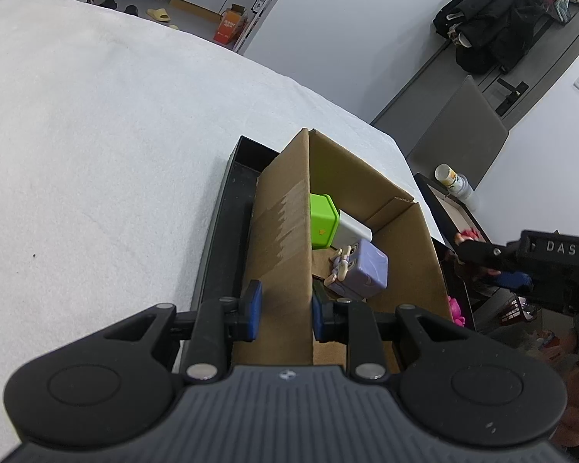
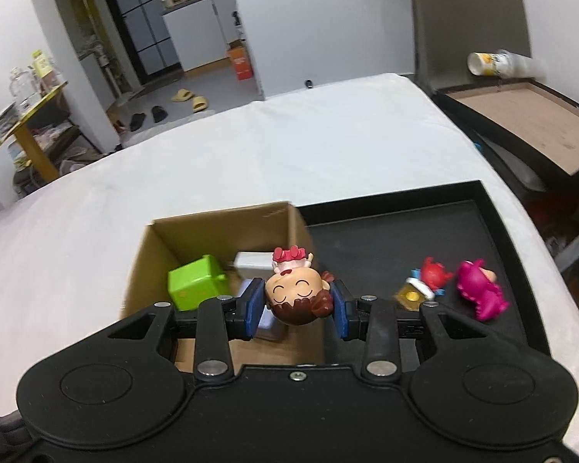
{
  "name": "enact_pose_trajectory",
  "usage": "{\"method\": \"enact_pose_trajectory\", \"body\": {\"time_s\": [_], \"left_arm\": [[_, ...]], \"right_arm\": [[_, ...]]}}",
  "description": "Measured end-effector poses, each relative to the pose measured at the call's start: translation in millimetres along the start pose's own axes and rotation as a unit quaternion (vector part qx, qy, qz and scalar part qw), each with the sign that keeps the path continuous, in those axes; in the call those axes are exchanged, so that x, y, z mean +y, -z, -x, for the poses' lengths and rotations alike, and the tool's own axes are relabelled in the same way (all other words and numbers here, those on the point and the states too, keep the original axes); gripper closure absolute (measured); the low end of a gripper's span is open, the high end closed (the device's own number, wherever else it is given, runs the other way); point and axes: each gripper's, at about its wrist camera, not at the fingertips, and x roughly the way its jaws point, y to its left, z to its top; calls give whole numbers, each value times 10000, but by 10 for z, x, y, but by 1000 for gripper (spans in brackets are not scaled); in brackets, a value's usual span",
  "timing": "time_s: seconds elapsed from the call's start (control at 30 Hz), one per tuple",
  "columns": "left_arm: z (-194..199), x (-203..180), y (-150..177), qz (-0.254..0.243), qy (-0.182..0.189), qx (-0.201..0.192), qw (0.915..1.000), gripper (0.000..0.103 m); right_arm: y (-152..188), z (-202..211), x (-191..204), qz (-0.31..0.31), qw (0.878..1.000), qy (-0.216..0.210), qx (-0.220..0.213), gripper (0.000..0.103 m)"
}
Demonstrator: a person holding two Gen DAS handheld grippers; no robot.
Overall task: Organize rigid objects
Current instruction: 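Lift the doll with the right gripper and lower it into the box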
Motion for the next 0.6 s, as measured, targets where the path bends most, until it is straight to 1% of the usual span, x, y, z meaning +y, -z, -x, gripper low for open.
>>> {"method": "enact_pose_trajectory", "body": {"time_s": [0.3, 0.47, 0.6], "left_arm": [[6, -7, 0, 8, 4, 6, 10000, 78], [14, -16, 3, 18, 16, 11, 10000, 78], [22, -19, 6, 39, 29, 19, 10000, 78]], "right_arm": [[35, -161, 371, 220, 9984, -458, 252, 67], [96, -299, 527, 287, 9965, -613, 484, 67], [132, -422, 577, 193, 9952, -690, 666, 67]]}}
